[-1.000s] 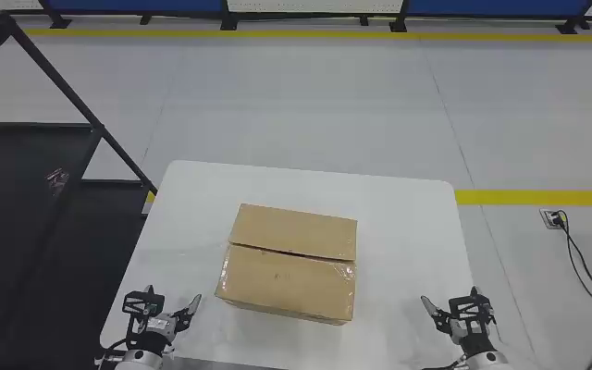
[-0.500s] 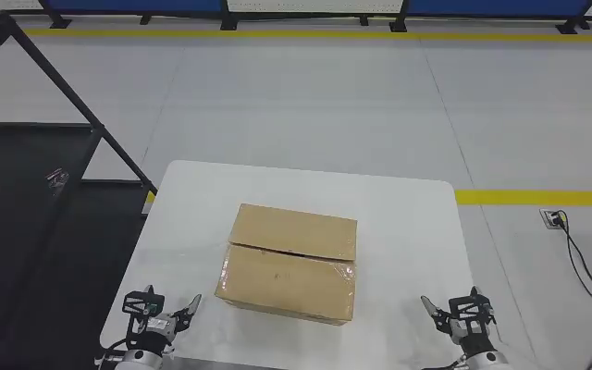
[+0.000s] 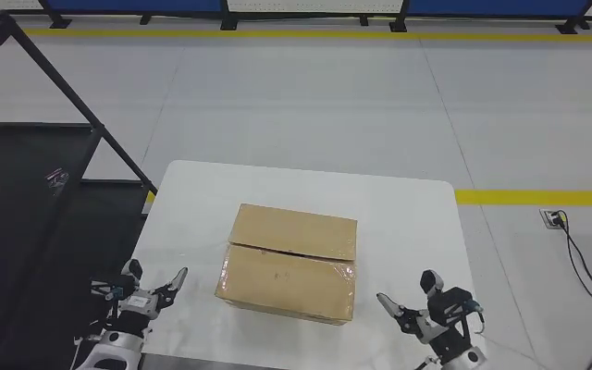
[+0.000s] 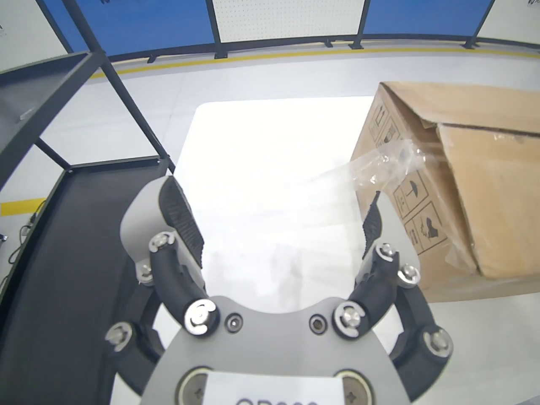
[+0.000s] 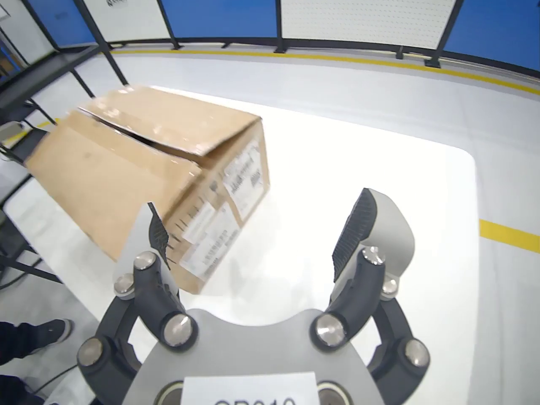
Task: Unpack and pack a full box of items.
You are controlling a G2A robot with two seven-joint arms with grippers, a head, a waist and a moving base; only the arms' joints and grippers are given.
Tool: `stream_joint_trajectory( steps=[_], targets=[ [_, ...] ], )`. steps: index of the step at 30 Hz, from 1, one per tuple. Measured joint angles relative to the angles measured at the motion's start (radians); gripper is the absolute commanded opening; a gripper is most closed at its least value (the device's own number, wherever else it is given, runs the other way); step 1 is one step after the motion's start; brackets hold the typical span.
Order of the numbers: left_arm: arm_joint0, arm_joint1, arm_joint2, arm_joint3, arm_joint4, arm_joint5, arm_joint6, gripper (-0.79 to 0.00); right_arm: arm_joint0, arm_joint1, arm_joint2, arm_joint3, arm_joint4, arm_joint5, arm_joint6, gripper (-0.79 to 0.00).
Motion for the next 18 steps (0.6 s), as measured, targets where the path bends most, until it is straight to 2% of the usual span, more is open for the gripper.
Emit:
stream_joint_trajectory(
  steps=[3,12,15,18],
  targets=[
    [0.001,0.001,-0.005,-0.002,-0.015,-0.019,-0.005,0.000,0.010,0.000,-0.007,-0.014,0.036,0.002,0.115,0.000],
    [0.000,0.000,-0.003,-0.001,-0.015,-0.014,-0.005,0.000,0.009,0.000,-0.012,-0.012,0.037,-0.006,0.069,0.000],
    [-0.034,-0.001,0.008,0.012,-0.055,-0.031,-0.027,0.000,0.039,-0.001,-0.033,0.012,0.149,-0.101,0.085,0.000],
    [-0.084,0.000,0.015,0.035,-0.096,-0.077,-0.047,0.000,0.113,-0.006,-0.062,0.054,0.299,-0.104,0.147,0.000]
  ],
)
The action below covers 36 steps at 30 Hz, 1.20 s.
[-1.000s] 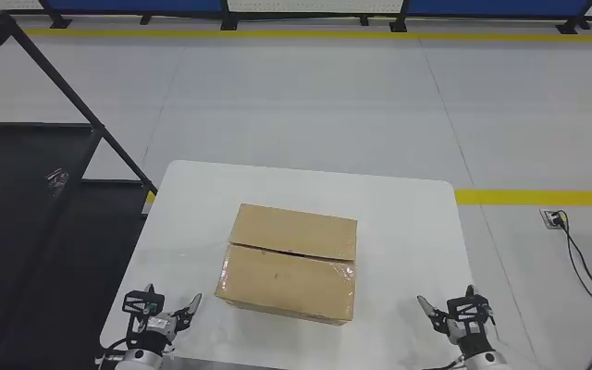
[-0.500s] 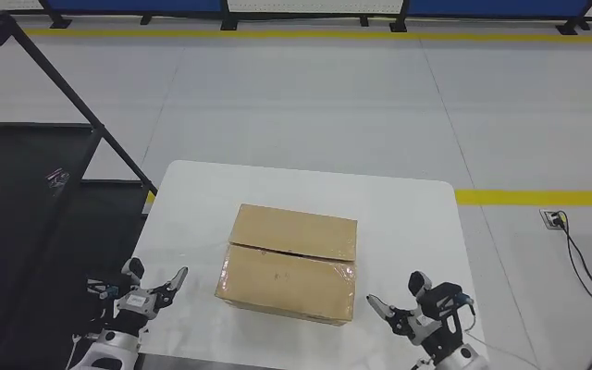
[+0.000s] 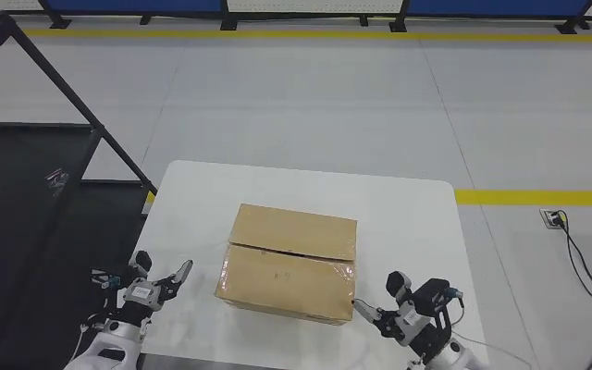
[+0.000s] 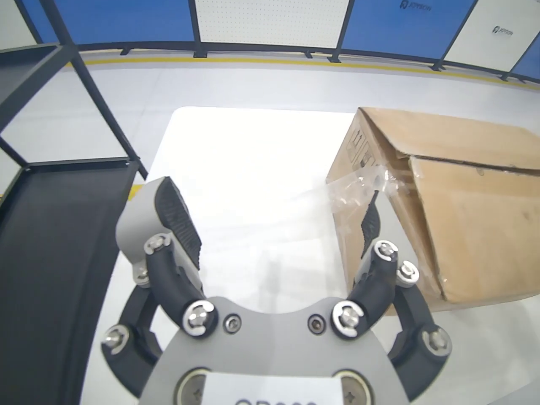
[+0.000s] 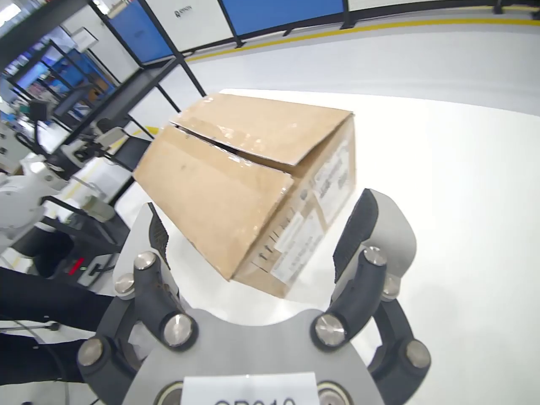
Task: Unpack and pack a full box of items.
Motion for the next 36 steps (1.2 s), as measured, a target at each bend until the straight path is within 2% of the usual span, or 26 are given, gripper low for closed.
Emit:
stream_joint_trajectory(
  steps=[6,14,20,25,32,36],
  targets=[
    [-0.085,-0.002,0.019,0.074,-0.121,-0.071,-0.033,0.000,0.146,-0.007,-0.028,0.112,0.244,0.049,0.136,0.000],
    [-0.106,-0.002,0.024,0.115,-0.198,-0.131,-0.050,0.000,0.267,-0.006,-0.035,0.257,0.475,-0.020,0.291,0.000],
    [-0.112,-0.003,0.040,0.118,-0.176,-0.116,-0.048,0.000,0.316,-0.006,-0.052,0.313,0.583,-0.064,0.337,0.000],
    [-0.115,-0.004,0.047,0.112,-0.170,-0.107,-0.041,0.000,0.341,-0.002,-0.035,0.341,0.750,-0.136,0.418,0.000],
    [-0.116,-0.005,0.049,0.108,-0.178,-0.103,-0.035,0.000,0.362,0.013,-0.011,0.357,0.943,-0.229,0.610,0.000],
    [-0.106,-0.003,0.046,0.086,-0.186,-0.155,-0.023,0.000,0.357,0.028,0.004,0.338,1.031,-0.307,0.775,0.000]
  ],
)
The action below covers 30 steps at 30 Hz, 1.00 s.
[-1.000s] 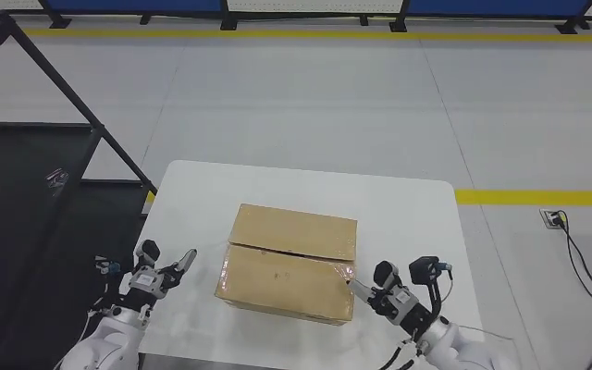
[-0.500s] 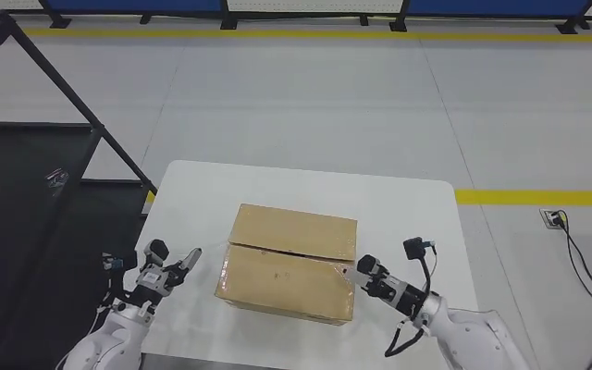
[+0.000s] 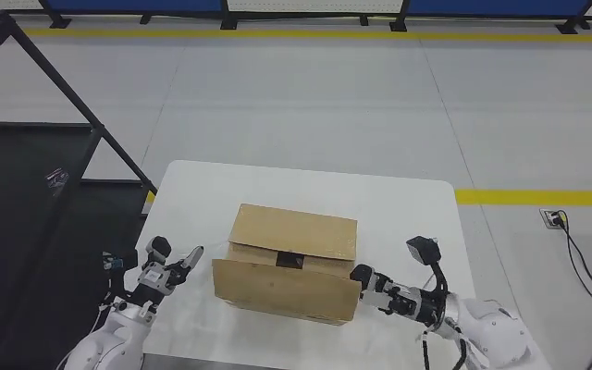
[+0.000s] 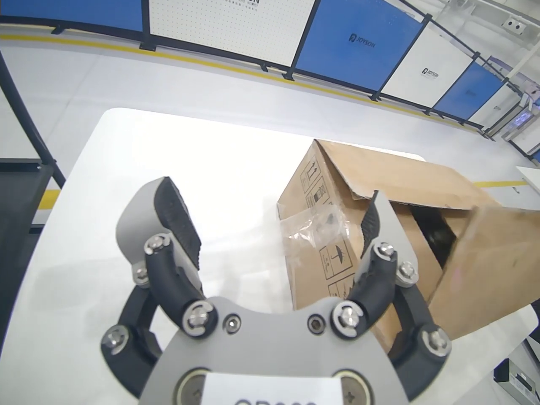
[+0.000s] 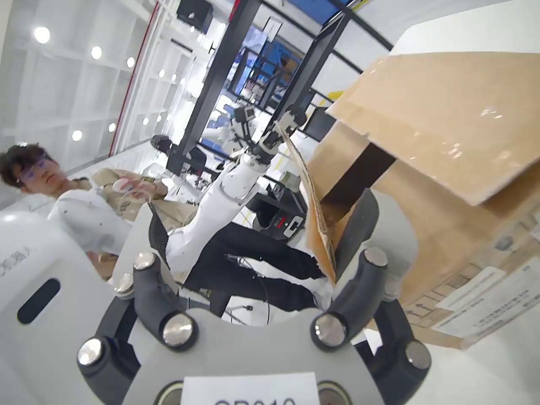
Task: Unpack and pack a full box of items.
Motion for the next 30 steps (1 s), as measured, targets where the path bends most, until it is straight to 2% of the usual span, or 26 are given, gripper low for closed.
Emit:
stream_joint_trajectory(
  steps=[3,5,8,13,17,20,22,24,26,28,30],
  targets=[
    [0.015,0.005,-0.008,-0.018,0.010,-0.088,0.010,0.000,-0.012,0.013,0.008,-0.031,0.026,-0.062,0.121,0.000],
    [0.026,0.009,-0.018,-0.023,0.030,-0.155,0.014,0.000,-0.022,0.023,0.002,-0.065,0.002,-0.062,0.159,0.000],
    [0.044,0.020,-0.041,-0.021,0.076,-0.286,0.015,0.000,-0.050,0.049,-0.029,-0.133,-0.123,-0.038,0.139,0.000],
    [0.062,0.038,-0.076,-0.006,0.156,-0.487,-0.017,0.000,-0.079,0.085,-0.088,-0.157,-0.295,-0.072,0.107,0.000],
    [0.066,0.049,-0.078,0.005,0.265,-0.579,-0.036,0.000,-0.080,0.109,-0.128,-0.165,-0.361,-0.099,0.080,0.000],
    [0.072,0.054,-0.068,0.008,0.352,-0.600,-0.028,0.000,-0.079,0.112,-0.112,-0.153,-0.292,-0.100,0.015,0.000],
    [0.075,0.056,-0.058,0.011,0.406,-0.595,-0.016,0.000,-0.075,0.111,-0.097,-0.144,-0.214,-0.058,-0.045,0.000],
    [0.075,0.057,-0.044,0.017,0.464,-0.578,0.001,0.000,-0.067,0.109,-0.076,-0.127,-0.117,0.038,-0.124,0.000],
    [0.073,0.058,-0.028,0.023,0.513,-0.565,0.017,0.000,-0.052,0.109,-0.056,-0.117,-0.088,0.192,-0.180,0.000],
    [0.071,0.059,-0.017,0.028,0.541,-0.552,0.035,0.000,-0.051,0.109,-0.054,-0.116,-0.096,0.295,-0.183,0.000],
    [0.071,0.059,-0.014,0.030,0.548,-0.548,0.042,0.000,-0.052,0.109,-0.055,-0.117,-0.099,0.317,-0.177,0.000]
  ],
)
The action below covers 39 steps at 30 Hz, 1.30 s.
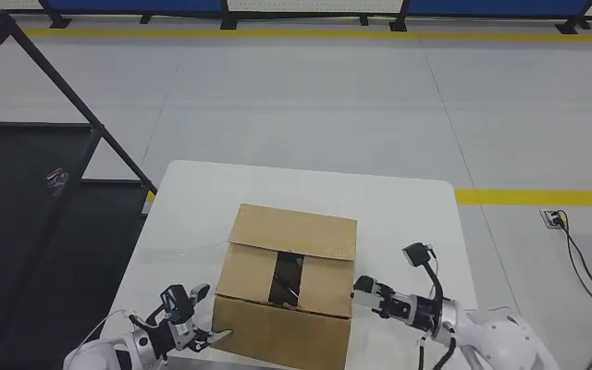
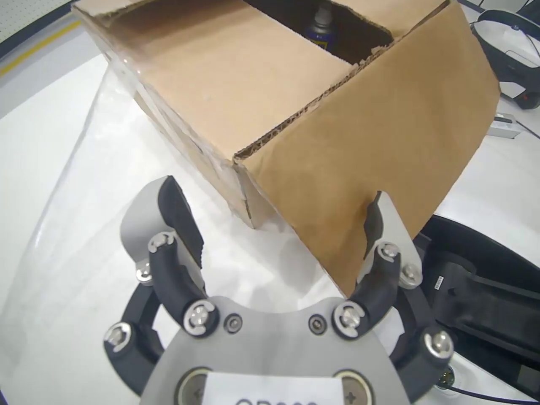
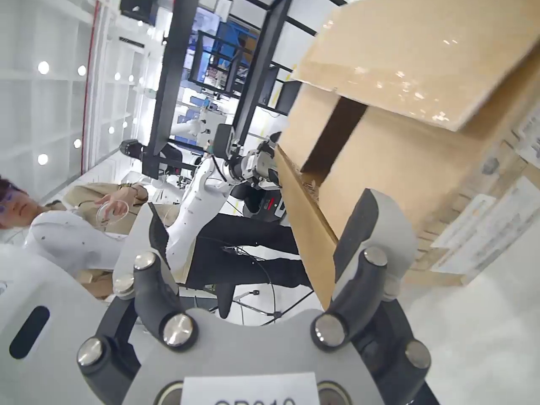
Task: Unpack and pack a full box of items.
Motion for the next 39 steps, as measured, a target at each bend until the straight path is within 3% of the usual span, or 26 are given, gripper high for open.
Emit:
stream_joint_trajectory(
  steps=[5,9,14,27,31,39],
  targets=[
    [0.000,0.000,-0.001,0.000,-0.002,-0.001,-0.001,0.000,-0.001,0.000,-0.001,0.000,0.001,-0.121,-0.001,0.000],
    [0.000,0.000,-0.001,0.000,-0.002,-0.001,-0.001,0.000,0.001,-0.006,-0.044,0.017,0.048,-0.021,-0.015,0.000],
    [0.014,0.000,0.018,-0.024,0.006,0.047,-0.009,0.000,0.106,-0.026,-0.146,0.105,0.111,0.145,-0.048,0.000],
    [0.025,0.006,0.055,-0.032,0.035,0.095,0.007,0.000,0.293,-0.066,-0.241,0.266,0.203,0.294,-0.172,0.000],
    [0.025,0.009,0.058,-0.032,0.035,0.105,0.011,0.000,0.339,-0.077,-0.255,0.290,0.228,0.312,-0.201,0.000],
    [0.021,0.013,0.065,-0.021,0.026,0.110,0.020,0.000,0.398,-0.095,-0.260,0.294,0.245,0.242,-0.282,0.000]
  ],
)
